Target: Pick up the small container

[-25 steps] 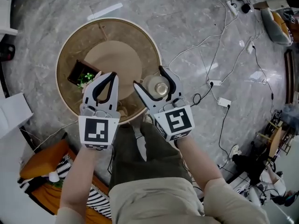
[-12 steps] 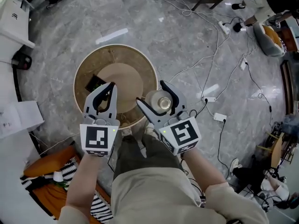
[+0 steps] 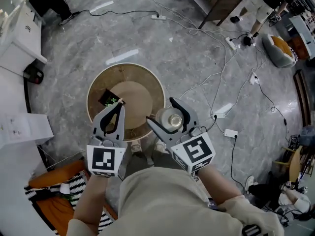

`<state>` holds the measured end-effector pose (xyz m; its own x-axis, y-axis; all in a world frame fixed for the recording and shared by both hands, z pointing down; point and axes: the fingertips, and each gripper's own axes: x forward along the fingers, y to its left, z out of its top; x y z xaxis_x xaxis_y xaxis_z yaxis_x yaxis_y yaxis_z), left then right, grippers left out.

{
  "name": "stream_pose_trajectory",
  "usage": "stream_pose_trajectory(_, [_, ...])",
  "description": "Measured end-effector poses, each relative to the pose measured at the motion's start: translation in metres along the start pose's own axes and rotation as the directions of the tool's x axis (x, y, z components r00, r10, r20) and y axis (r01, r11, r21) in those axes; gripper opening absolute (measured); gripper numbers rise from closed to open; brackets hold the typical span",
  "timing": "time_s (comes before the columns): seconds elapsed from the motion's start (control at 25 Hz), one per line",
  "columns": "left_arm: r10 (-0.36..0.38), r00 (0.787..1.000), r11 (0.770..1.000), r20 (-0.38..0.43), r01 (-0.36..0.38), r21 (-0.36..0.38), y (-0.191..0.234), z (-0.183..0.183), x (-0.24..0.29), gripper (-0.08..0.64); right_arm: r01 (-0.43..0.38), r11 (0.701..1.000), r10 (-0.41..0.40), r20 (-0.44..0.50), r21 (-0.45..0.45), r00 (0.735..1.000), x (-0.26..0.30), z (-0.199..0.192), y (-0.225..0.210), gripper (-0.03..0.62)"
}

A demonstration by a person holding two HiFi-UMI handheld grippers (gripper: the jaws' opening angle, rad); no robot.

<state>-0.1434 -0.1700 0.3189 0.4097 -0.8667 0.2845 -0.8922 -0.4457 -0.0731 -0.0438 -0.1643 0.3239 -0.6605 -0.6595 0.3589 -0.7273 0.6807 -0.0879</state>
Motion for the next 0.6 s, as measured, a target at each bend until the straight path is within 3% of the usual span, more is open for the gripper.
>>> stream_pose_trajectory(0.36, [0.013,1.000,0.998,0.024,-0.015,0.062,-0.018,0.031,-0.044,0.006,0.001,1.000,0.000,0.018,-0.026,1.000,-0.046,0.026,0.013,0.342])
stream_pose_trajectory(0.6, [0.023,1.000,0.999,0.004,-0.023,0.043,-0.025,0.025,-0.056,0.006,-0.017,1.000,0.017,0.014,-0.027,1.000,-0.056,0.029,0.023,0.342])
